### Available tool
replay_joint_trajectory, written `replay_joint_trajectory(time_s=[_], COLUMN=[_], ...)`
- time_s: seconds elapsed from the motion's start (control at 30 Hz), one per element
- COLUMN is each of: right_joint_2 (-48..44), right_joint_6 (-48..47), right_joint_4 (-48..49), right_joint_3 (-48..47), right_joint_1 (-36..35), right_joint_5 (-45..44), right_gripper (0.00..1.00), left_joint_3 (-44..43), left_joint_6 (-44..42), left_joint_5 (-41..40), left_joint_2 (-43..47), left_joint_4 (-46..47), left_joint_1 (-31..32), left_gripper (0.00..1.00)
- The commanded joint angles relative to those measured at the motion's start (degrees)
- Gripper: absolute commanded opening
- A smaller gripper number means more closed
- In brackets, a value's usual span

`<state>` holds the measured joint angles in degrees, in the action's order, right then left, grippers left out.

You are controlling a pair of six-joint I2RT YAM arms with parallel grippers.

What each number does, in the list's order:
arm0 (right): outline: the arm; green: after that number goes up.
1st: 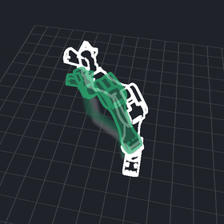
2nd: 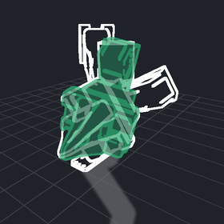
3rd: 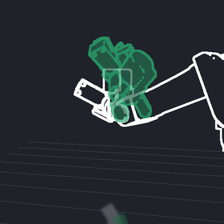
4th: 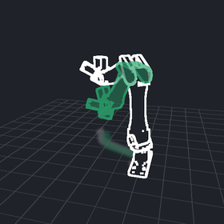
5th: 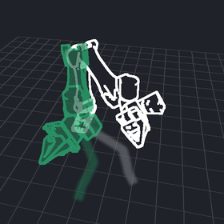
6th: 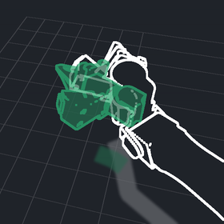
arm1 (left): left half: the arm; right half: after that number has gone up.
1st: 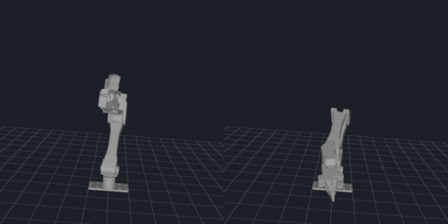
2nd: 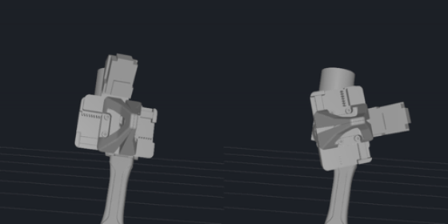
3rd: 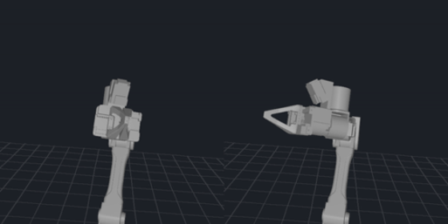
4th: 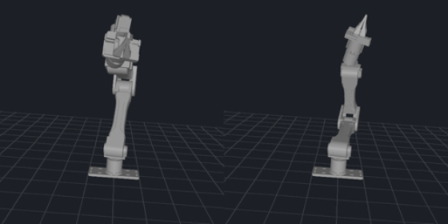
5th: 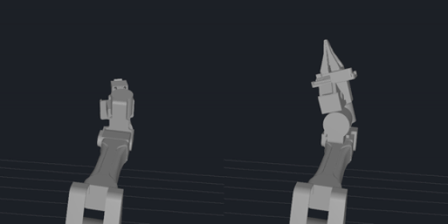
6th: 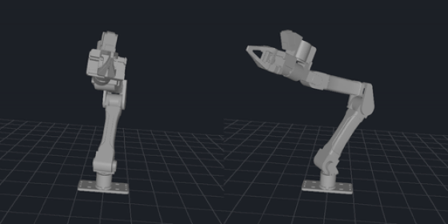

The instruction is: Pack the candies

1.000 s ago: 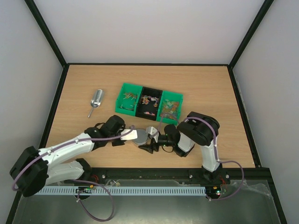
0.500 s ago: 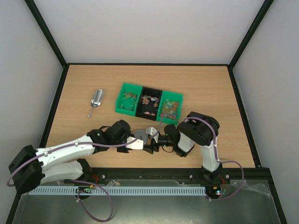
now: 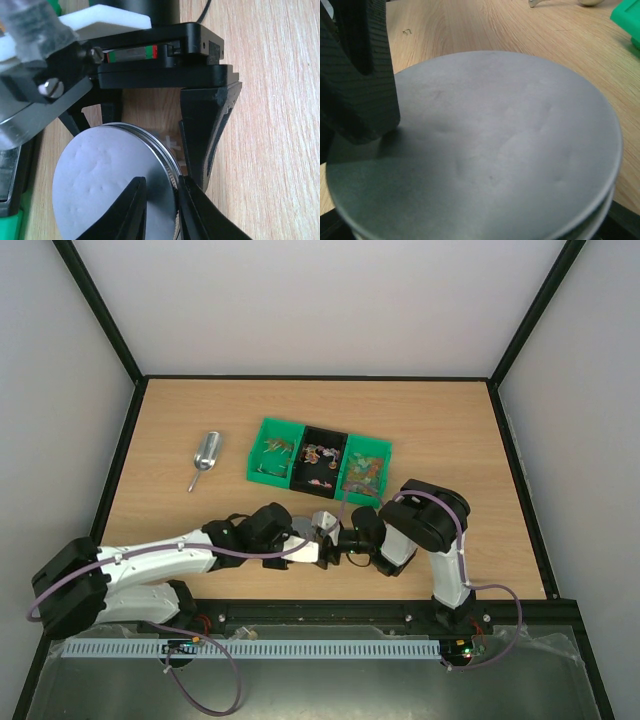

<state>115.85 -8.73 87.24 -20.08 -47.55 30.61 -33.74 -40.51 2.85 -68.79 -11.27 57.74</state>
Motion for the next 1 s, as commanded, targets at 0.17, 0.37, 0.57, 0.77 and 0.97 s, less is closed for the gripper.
replay_joint_trajectory(time_s=[0.17,0.37,0.57,0.77,0.97], right_joint_2=[0.95,1.02,1.16,1.22,1.11], right_joint_6=[-2.24,-2.37,-1.65,-1.46,-1.38], right_joint_4=[-3.38,-3.47,-3.65,-3.57,-3.57], right_joint_3=[1.55,1.51,1.14,0.98,1.06], right_joint_1=[-1.22,-1.39,-1.40,-1.41,-1.39], right_joint_5=[3.09,2.90,1.09,0.93,0.90], right_gripper=[0.38,0.37,0.37,0.37,0.37], left_joint_3=[5.18,5.80,2.54,-2.21,-3.26], left_joint_6=[-4.29,-5.84,-3.10,11.36,18.78], left_joint_5=[-5.24,-4.12,6.44,12.78,12.17], left_joint_2=[4.58,5.00,8.97,7.31,1.83], left_joint_4=[-1.44,-2.09,-9.53,-11.62,-6.34], left_joint_1=[-8.84,-13.64,-14.33,-13.79,-13.52], left_gripper=[0.16,0.15,0.36,0.98,0.99])
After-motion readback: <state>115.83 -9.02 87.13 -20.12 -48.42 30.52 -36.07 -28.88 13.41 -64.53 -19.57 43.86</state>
